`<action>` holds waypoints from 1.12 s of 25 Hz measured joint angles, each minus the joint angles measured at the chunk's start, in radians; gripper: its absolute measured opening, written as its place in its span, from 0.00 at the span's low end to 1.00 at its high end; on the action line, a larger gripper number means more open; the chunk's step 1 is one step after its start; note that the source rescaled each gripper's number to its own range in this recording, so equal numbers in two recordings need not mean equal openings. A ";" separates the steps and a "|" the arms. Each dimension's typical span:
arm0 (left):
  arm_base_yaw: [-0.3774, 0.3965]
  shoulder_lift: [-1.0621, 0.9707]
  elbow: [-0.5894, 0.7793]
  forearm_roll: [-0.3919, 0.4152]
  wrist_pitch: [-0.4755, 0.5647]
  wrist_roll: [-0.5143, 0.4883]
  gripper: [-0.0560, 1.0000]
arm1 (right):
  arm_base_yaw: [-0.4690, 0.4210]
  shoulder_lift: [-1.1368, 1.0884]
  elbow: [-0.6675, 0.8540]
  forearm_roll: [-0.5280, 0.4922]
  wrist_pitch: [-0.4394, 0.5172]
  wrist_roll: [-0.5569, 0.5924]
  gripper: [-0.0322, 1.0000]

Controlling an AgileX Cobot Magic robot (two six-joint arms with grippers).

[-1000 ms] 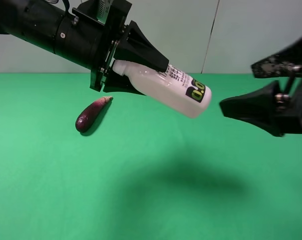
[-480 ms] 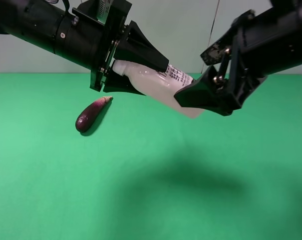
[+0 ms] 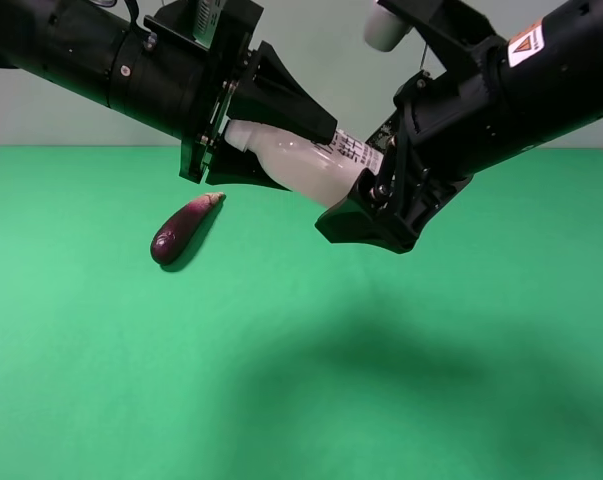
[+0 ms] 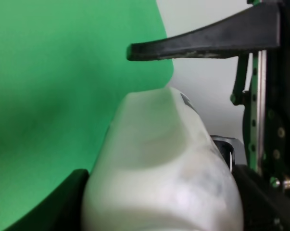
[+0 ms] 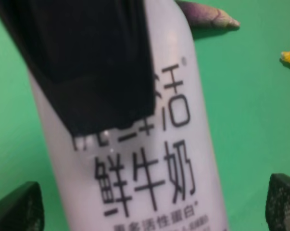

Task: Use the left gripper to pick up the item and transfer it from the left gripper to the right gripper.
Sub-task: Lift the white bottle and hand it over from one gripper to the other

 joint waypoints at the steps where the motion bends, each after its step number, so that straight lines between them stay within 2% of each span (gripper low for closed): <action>1: 0.000 0.000 0.000 0.000 0.000 0.000 0.05 | 0.000 0.007 -0.001 0.000 0.000 -0.002 1.00; 17: 0.000 0.000 0.000 0.004 0.001 0.000 0.05 | 0.000 0.065 -0.023 0.038 0.001 -0.040 1.00; 19: 0.000 0.000 0.000 0.004 0.001 0.000 0.05 | 0.000 0.065 -0.023 0.038 0.001 -0.040 0.97; 22: 0.000 0.000 0.000 0.004 0.001 0.000 0.05 | 0.000 0.065 -0.023 0.038 0.001 -0.040 0.78; 28: 0.000 0.000 0.000 0.008 0.003 0.000 0.05 | 0.000 0.065 -0.023 0.041 0.003 -0.040 0.30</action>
